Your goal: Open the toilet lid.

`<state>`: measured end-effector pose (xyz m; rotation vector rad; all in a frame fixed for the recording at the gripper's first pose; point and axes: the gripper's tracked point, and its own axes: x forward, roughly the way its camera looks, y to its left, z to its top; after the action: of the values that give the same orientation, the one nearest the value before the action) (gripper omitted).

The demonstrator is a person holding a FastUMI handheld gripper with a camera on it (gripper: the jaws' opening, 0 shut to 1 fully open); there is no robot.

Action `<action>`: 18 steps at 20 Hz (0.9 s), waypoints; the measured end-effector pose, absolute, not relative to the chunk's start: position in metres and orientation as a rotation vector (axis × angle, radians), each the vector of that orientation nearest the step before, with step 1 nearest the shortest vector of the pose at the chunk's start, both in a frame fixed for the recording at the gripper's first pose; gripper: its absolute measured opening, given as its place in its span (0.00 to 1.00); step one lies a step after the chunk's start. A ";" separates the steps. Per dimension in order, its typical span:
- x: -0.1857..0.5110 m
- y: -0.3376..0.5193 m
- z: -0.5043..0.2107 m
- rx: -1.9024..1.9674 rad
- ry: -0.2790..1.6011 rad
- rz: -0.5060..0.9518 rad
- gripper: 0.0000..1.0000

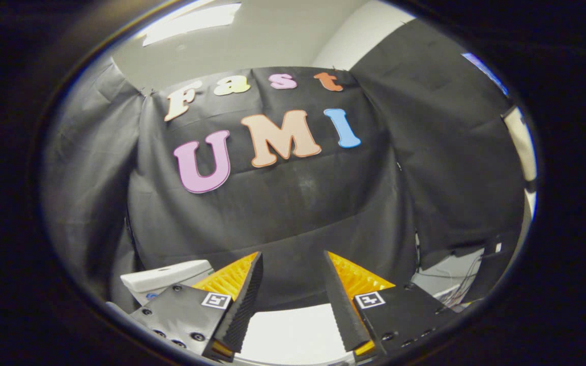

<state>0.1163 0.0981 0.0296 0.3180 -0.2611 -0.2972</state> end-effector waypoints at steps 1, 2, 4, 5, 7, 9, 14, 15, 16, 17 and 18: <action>0.115 0.100 0.024 0.371 -0.272 -0.305 0.71; 0.117 0.097 0.018 0.414 -0.283 -0.323 0.70; 0.113 0.092 -0.006 0.482 -0.279 -0.401 0.68; 0.107 0.090 -0.023 0.508 -0.263 -0.450 0.68; 0.092 0.080 -0.060 0.560 -0.222 -0.575 0.68; 0.078 0.069 -0.103 0.606 -0.152 -0.709 0.68; 0.077 0.085 -0.170 0.825 -0.100 -0.723 0.68; 0.074 0.086 -0.180 0.871 -0.107 -0.734 0.68; 0.070 0.087 -0.192 0.907 -0.105 -0.752 0.68; 0.071 0.089 -0.205 0.941 -0.094 -0.774 0.68; 0.065 0.092 -0.222 0.971 -0.085 -0.794 0.68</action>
<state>0.0646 0.0915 -0.2216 0.9706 -0.0854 -0.7941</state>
